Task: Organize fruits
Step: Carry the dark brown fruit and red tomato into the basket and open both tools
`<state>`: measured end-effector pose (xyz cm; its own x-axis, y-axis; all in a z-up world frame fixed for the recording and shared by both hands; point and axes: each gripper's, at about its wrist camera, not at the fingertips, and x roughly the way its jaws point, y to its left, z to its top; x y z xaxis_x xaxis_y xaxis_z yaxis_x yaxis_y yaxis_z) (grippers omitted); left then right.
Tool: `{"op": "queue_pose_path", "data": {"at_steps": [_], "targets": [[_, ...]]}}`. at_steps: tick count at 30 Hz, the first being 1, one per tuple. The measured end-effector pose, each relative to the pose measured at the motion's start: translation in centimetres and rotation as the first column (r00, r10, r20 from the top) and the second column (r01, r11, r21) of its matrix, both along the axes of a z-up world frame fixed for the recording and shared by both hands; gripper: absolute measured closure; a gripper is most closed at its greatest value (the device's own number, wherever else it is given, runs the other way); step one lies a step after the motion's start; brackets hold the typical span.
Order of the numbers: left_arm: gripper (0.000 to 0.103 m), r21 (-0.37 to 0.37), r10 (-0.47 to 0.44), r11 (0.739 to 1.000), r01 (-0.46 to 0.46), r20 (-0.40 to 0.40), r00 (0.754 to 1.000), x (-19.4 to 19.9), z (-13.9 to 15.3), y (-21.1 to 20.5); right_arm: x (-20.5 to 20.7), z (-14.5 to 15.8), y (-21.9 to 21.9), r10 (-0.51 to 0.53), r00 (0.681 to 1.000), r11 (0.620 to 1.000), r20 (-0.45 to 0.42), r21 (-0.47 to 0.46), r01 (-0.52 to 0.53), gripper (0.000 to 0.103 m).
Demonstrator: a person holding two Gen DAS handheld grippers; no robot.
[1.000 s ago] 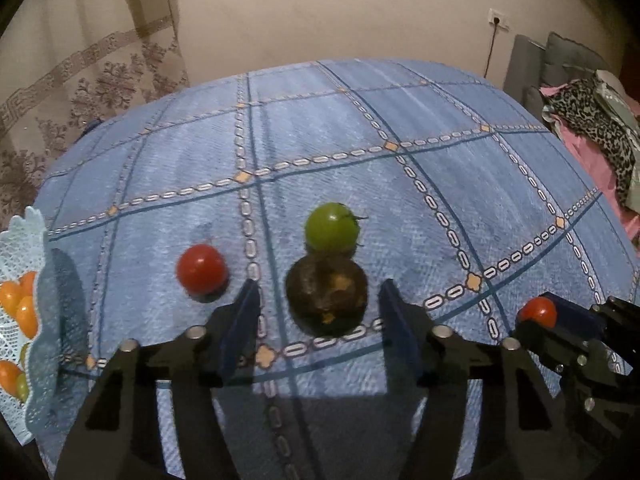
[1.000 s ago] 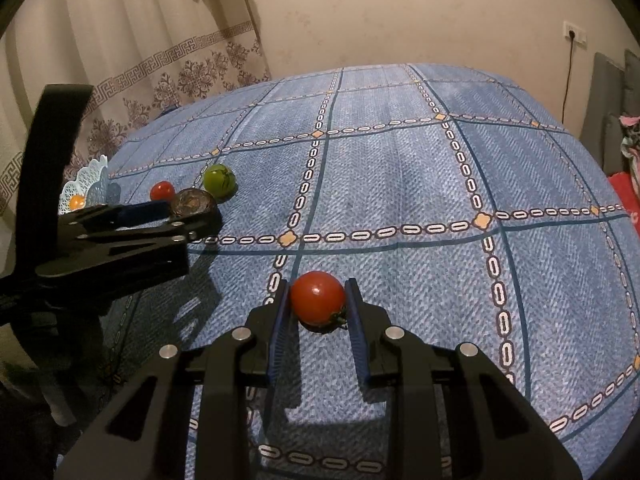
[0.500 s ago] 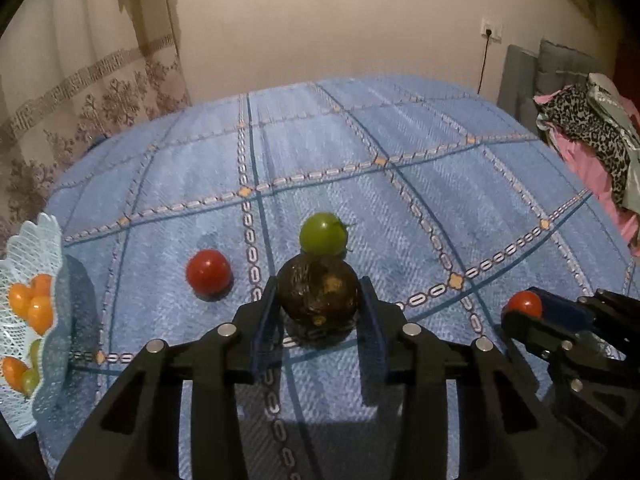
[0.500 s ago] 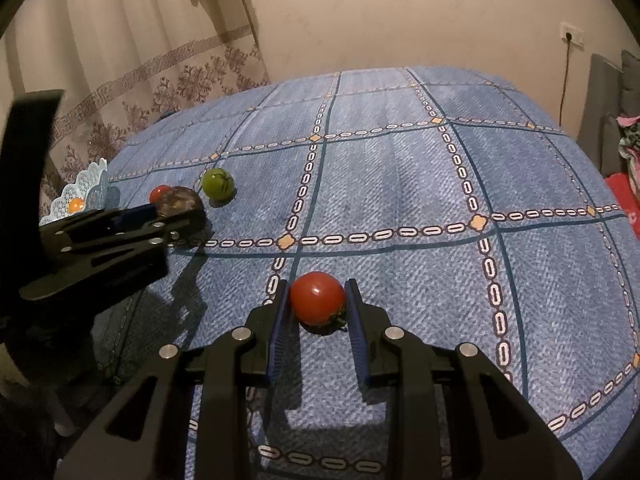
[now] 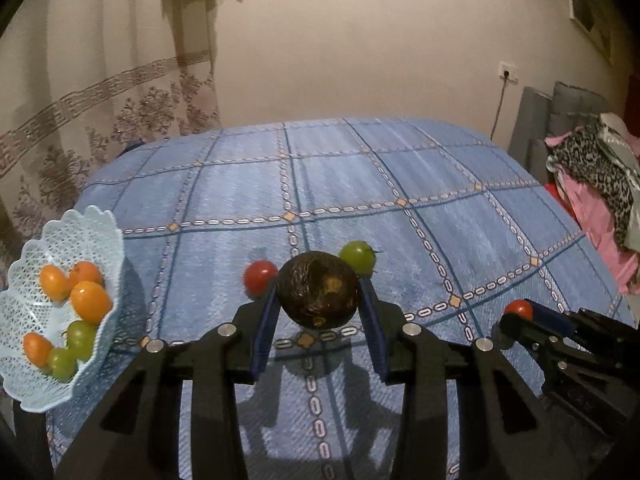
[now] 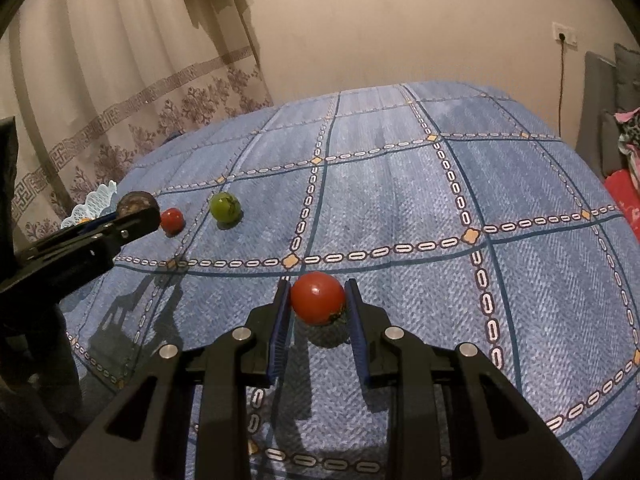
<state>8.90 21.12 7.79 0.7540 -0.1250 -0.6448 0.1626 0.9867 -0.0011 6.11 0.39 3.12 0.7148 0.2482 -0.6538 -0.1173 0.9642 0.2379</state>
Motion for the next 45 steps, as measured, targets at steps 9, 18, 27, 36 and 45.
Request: {"op": "queue_pose_path", "data": {"at_steps": [9, 18, 27, 36, 45], "targets": [[0.062, -0.020, 0.035, 0.999, -0.034, 0.051, 0.998, -1.5, 1.4, 1.6, -0.6, 0.3, -0.3, -0.001, 1.000, 1.000, 0.015, 0.007, 0.001, 0.076], [0.062, -0.054, 0.071, 0.996, -0.068, 0.069, 0.995, -2.4, 2.0, 3.4, -0.8, 0.6, -0.3, -0.016, 1.000, 1.000, 0.027, 0.011, 0.016, 0.076], [0.063, -0.082, 0.107, 0.992, -0.100, 0.076, 0.991, -2.7, 2.2, 5.3, -1.3, 1.7, -1.9, -0.083, 0.995, 0.996, 0.058, 0.038, 0.081, 0.076], [0.062, -0.094, 0.144, 0.986, -0.136, 0.081, 0.986, -3.3, 2.3, 6.6, -2.2, 2.1, -1.5, -0.085, 0.994, 0.996, 0.074, 0.047, 0.082, 0.076], [0.062, -0.104, 0.181, 0.980, -0.170, 0.112, 0.977, -4.2, 3.3, 8.5, -2.5, 2.3, -0.6, -0.083, 0.994, 0.996, 0.066, 0.044, 0.080, 0.076]]}}
